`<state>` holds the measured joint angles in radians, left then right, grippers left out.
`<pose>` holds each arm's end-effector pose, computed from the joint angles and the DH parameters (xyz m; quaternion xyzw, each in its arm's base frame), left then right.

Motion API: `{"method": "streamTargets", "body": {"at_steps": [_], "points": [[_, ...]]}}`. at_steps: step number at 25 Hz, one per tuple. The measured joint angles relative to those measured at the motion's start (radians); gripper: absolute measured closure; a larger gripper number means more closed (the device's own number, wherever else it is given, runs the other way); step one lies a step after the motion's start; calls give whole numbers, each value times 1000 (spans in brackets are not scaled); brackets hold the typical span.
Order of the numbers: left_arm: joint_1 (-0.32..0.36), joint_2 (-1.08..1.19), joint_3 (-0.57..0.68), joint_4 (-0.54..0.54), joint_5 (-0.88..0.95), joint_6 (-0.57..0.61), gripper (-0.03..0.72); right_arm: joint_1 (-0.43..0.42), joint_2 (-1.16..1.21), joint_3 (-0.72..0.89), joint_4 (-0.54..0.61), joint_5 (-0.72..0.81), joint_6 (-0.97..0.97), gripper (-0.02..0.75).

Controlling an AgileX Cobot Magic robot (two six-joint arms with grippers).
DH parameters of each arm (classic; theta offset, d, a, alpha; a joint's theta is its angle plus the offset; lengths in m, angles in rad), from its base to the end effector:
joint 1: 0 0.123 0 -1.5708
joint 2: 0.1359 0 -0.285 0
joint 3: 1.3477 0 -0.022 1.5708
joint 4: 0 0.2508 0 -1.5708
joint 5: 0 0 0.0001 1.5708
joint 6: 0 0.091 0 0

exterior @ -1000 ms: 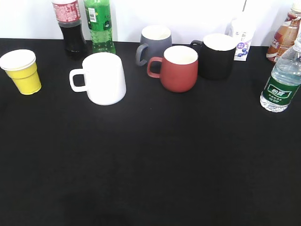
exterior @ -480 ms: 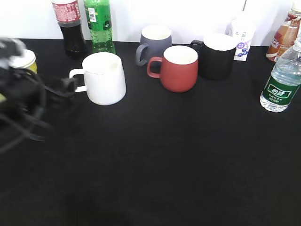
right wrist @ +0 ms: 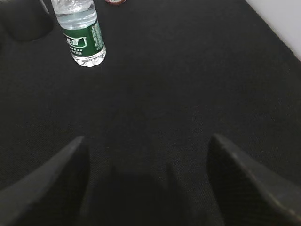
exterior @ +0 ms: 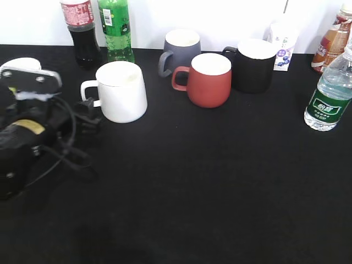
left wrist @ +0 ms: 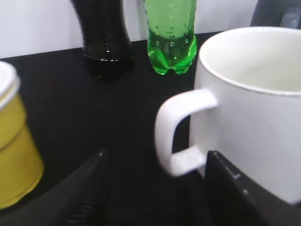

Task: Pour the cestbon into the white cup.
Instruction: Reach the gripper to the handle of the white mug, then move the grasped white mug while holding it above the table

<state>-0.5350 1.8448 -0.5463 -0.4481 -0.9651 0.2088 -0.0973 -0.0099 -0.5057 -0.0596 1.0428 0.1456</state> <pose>0.2778 -0.1270 0.1325 0.0818 0.7934 -0.0320 0.6024 -0.0068 -0.0040 0.2804 0.1034 0.8376 -0.0168 0.5361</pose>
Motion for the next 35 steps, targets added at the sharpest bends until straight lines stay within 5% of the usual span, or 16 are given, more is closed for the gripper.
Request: {"method": "streamTargets", "body": {"at_steps": [4,8,11,13,16,20,25,27,31,35], "points": [[60,43,-51,8,-10,0,214,0,0,0,0,0,0,146],[130,68,-100,166,6,-35,216,0,0,0,0,0,0,146],[136,148,-175,179,6,-39,232,0,0,0,0,0,0,146],[157,195,-241,197,3,-39,320,0,0,0,0,0,0,146],[178,216,-279,274,2,-43,629,0,0,0,0,0,0,146],[184,204,-268,318,-7,-45,631,0,0,0,0,0,0,146],[183,-44,-30,379,-157,-128,641,0,0,0,0,0,0,146],[183,-132,24,495,-160,-200,641,0,0,0,0,0,0,146],[182,-154,31,897,-195,-421,642,0,0,0,0,0,0,146],[182,-156,31,964,-196,-442,643,0,0,0,1,0,0,146]]}}
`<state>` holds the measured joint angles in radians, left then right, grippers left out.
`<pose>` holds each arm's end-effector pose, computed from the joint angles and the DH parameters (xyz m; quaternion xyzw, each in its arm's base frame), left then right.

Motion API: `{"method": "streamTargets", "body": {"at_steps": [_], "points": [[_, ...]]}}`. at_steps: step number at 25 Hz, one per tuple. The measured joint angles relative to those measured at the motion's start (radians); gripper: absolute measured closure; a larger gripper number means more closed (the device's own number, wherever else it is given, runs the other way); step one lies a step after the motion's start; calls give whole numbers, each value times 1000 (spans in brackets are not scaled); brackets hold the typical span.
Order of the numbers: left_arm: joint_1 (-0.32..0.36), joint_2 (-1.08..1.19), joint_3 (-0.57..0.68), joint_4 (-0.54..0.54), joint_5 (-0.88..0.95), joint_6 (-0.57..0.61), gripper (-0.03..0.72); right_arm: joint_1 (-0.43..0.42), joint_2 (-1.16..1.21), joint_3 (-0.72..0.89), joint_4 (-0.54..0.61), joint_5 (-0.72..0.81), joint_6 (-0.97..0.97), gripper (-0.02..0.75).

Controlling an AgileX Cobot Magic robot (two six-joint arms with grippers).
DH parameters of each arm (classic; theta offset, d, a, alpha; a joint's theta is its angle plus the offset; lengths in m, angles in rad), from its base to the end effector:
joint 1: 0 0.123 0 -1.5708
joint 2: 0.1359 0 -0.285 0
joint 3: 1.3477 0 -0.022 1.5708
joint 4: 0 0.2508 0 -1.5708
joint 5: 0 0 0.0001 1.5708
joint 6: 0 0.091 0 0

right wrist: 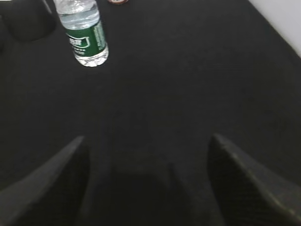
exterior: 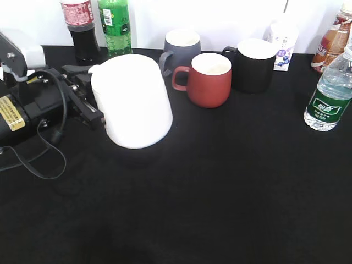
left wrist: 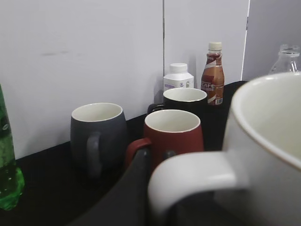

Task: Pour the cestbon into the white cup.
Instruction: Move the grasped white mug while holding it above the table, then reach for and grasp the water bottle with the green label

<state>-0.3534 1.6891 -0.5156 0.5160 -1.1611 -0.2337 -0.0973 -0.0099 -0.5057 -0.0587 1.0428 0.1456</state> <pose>0.2570 -0.1387 0.1888 0.2796 0.6421 -0.2861 0.6540 -0.0068 -0.0040 0.2804 0.1033 0.8377 -0.0164 0.5361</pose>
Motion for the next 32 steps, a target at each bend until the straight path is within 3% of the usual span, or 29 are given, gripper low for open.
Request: {"method": "streamTargets", "body": {"at_steps": [4,6,13,19,22,24,26,29,32], "points": [[0,0,0,4,0,-1,643,0,21,0,23,0,0,148],[0,0,0,4,0,-3,643,0,153,-12,36,-30,0,182],[0,0,0,4,-1,-4,643,0,700,-25,91,-1068,-108,199],[0,0,0,-6,-1,-4,644,0,1148,181,35,-1586,-87,216],[0,0,0,-12,-1,-4,644,0,1324,187,-152,-1693,34,212],[0,0,0,-44,-1,-4,644,0,1387,189,-332,-1752,189,127],[1,0,0,-53,-1,-4,644,0,1452,189,-416,-1761,233,70],[1,0,0,-48,-1,-4,644,0,1561,189,-376,-1856,147,66],[1,0,0,-38,-1,-4,644,0,1692,189,-292,-2047,62,66]]}}
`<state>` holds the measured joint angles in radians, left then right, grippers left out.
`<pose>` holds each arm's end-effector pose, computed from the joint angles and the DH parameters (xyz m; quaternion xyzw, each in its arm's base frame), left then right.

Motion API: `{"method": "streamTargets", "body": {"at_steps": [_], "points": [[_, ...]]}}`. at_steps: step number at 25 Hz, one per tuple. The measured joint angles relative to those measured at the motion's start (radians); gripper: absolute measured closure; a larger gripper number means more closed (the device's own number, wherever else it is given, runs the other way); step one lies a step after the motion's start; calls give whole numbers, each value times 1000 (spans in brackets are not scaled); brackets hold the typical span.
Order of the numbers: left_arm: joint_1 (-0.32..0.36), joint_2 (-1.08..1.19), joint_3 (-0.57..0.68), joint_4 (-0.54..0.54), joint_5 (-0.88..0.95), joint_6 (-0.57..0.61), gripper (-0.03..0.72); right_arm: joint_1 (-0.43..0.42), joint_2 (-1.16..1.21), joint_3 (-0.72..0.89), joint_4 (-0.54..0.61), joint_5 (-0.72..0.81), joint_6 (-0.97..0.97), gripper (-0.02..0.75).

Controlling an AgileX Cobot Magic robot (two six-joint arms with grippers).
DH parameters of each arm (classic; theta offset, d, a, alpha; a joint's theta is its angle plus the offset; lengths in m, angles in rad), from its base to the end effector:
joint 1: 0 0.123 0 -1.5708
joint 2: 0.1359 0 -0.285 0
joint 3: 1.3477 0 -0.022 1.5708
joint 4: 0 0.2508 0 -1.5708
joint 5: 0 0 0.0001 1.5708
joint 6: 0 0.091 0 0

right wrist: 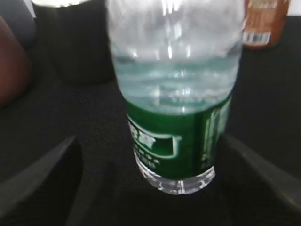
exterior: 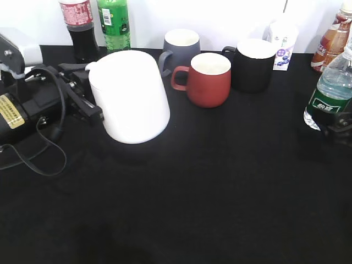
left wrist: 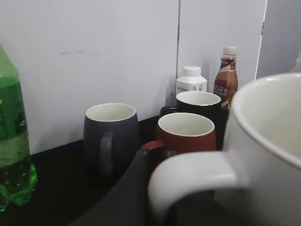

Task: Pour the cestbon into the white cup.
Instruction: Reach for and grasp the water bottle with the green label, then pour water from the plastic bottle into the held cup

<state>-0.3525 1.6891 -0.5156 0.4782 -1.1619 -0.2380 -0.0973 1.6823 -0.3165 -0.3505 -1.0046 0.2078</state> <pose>0.2593 -0.1363 0.1896 0.2608 0.6467 -0.2826 0.6587 0.2476 0.0023 0.1394 -0.0422 0.8006 0.0935 0.5904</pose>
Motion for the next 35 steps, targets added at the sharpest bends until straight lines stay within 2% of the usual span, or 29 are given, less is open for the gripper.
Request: {"method": "streamTargets", "body": {"at_steps": [5,10,13,17,26,27,29,31,33,35], "points": [[0,0,0,2,2,0,644,0,190,-47,51,-186,-48,67],[0,0,0,6,17,0,644,0,256,-156,68,-201,-55,70],[0,0,0,7,17,0,644,0,296,-216,17,-202,-57,99],[0,0,0,7,20,0,644,-2,298,-216,4,-203,-58,235],[0,0,0,20,24,0,644,-2,284,-129,30,-273,-38,246],[0,0,0,50,24,0,644,-2,270,-132,14,-252,-41,246],[-14,0,0,122,29,0,644,-3,216,-148,-126,-179,-92,247],[-77,0,0,130,60,0,644,-3,129,-162,-295,-168,-104,247],[-156,0,-4,130,87,0,644,-3,33,-162,-380,-168,-108,247],[-226,8,-60,134,137,-10,644,-3,-63,-162,-438,-168,-112,247]]}}
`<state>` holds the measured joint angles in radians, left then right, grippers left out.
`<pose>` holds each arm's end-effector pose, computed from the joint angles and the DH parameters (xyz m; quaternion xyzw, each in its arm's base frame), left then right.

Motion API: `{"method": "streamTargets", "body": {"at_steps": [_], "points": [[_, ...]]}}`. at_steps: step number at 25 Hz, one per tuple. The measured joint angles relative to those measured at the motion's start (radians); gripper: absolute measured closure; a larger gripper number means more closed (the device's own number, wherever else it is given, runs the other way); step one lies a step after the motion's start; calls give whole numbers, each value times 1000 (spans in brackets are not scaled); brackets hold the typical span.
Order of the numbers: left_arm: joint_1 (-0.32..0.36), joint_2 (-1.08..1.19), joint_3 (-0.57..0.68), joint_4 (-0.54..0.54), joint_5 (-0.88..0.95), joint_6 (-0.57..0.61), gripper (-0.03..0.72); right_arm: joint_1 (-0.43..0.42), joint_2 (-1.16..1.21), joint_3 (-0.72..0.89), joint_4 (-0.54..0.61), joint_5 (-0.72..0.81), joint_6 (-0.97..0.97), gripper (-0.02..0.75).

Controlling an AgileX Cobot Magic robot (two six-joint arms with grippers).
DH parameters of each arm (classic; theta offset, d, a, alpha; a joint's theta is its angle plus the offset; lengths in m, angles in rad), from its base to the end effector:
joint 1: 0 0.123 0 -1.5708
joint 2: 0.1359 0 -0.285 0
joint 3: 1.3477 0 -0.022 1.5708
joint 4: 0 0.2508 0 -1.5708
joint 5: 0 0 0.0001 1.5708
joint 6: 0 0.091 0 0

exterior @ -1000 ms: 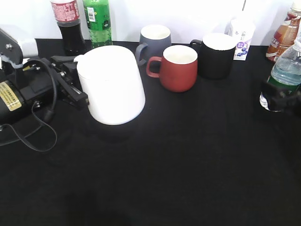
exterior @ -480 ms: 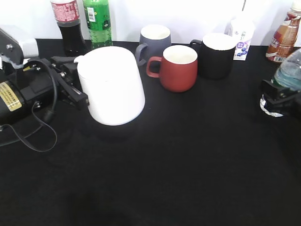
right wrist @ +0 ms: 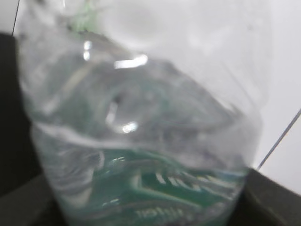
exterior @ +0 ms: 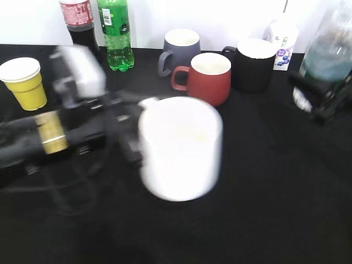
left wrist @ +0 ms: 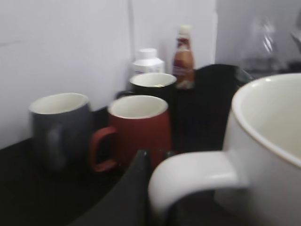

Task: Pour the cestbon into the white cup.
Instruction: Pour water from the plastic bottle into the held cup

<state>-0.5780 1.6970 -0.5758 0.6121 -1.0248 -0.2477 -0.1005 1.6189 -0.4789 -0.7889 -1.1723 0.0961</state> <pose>0.2268 -0.2012 0.1858 0.3997 0.6201 -0.3360 0.5855 0.2689 0.0327 0.1947 -0.3020 0.6454 0.1220 0.6909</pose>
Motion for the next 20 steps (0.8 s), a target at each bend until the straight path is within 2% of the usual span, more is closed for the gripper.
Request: {"method": "streamTargets", "body": {"at_steps": [5,8,11,20], "points": [[-155,82,-218,0,99,-12,644,0,-263,-11,-96,37,-32,247],[-205,126,-308,0,160,-13,644,0,-287,-61,-253,44,-96,247],[-220,141,-342,4,166,-14,644,0,-289,-93,-297,43,-158,247],[-220,144,-346,-11,151,-75,644,0,-289,-95,-300,62,-616,247]]}}
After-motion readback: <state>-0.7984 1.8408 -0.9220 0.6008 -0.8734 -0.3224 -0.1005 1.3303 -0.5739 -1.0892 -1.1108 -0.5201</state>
